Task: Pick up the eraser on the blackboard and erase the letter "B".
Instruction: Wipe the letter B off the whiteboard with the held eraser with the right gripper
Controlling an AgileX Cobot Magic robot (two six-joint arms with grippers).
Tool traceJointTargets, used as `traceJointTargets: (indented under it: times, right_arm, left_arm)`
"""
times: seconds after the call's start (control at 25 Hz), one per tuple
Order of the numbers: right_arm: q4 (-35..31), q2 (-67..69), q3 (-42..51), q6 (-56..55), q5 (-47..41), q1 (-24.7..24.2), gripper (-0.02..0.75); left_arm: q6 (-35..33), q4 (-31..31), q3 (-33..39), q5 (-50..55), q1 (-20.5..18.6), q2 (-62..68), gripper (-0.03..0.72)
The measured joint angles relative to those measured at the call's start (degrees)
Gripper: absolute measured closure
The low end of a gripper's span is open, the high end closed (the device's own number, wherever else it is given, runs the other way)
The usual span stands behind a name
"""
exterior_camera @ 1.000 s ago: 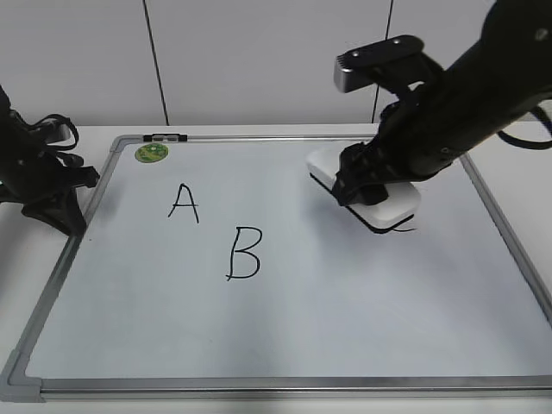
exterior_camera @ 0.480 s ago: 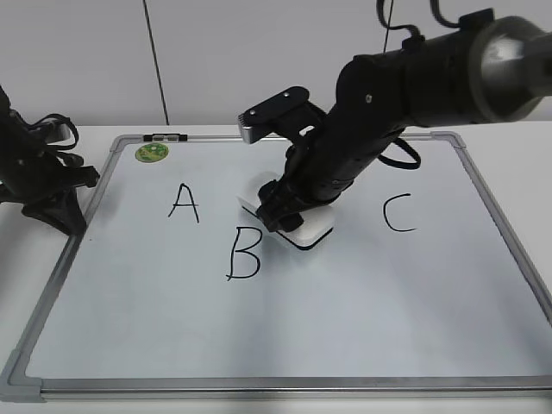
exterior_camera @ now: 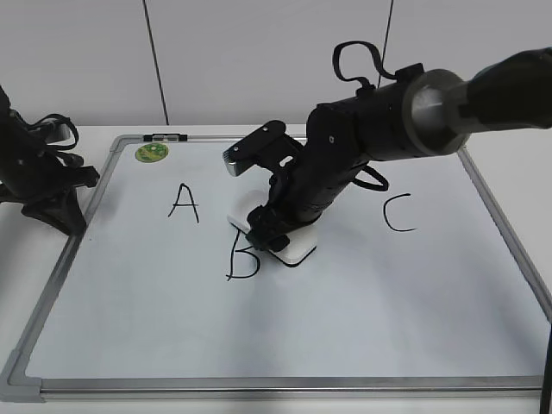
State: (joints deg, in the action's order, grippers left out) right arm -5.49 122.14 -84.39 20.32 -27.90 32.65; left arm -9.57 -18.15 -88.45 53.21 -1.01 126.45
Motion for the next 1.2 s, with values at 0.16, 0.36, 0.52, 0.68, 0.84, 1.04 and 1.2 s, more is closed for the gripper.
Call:
traceJointTargets:
  times: [0.16, 0.36, 0.52, 0.68, 0.84, 1.04, 1.2]
  right_arm:
    - [0.4, 0.0, 0.0, 0.1, 0.0, 0.6, 0.185]
    - [0.5, 0.0, 0.0, 0.2, -0.7, 3.0, 0.185]
    - [0.5, 0.0, -0.1, 0.2, -1.5, 5.6, 0.185]
    - [0.1, 0.0, -0.1, 0.2, -1.8, 8.6, 0.186]
    - [-0.1, 0.2, -0.1, 0.3, -1.9, 10.6, 0.186]
    - [0.8, 0.2, -0.1, 0.3, -1.6, 10.6, 0.186]
    - [1.2, 0.2, -0.1, 0.3, -1.5, 10.0, 0.186]
  left_arm:
    - [0.0, 0.0, 0.0, 0.0, 0.0, 0.0, 0.652]
    - [0.0, 0.0, 0.0, 0.0, 0.0, 0.0, 0.651]
    - [0.0, 0.0, 0.0, 0.0, 0.0, 0.0, 0.65]
    - [0.0, 0.0, 0.0, 0.0, 0.0, 0.0, 0.649]
    - [0.0, 0.0, 0.0, 0.0, 0.0, 0.0, 0.648]
    - [0.0, 0.0, 0.0, 0.0, 0.0, 0.0, 0.647]
    - [0.0, 0.0, 0.0, 0.0, 0.0, 0.0, 0.647]
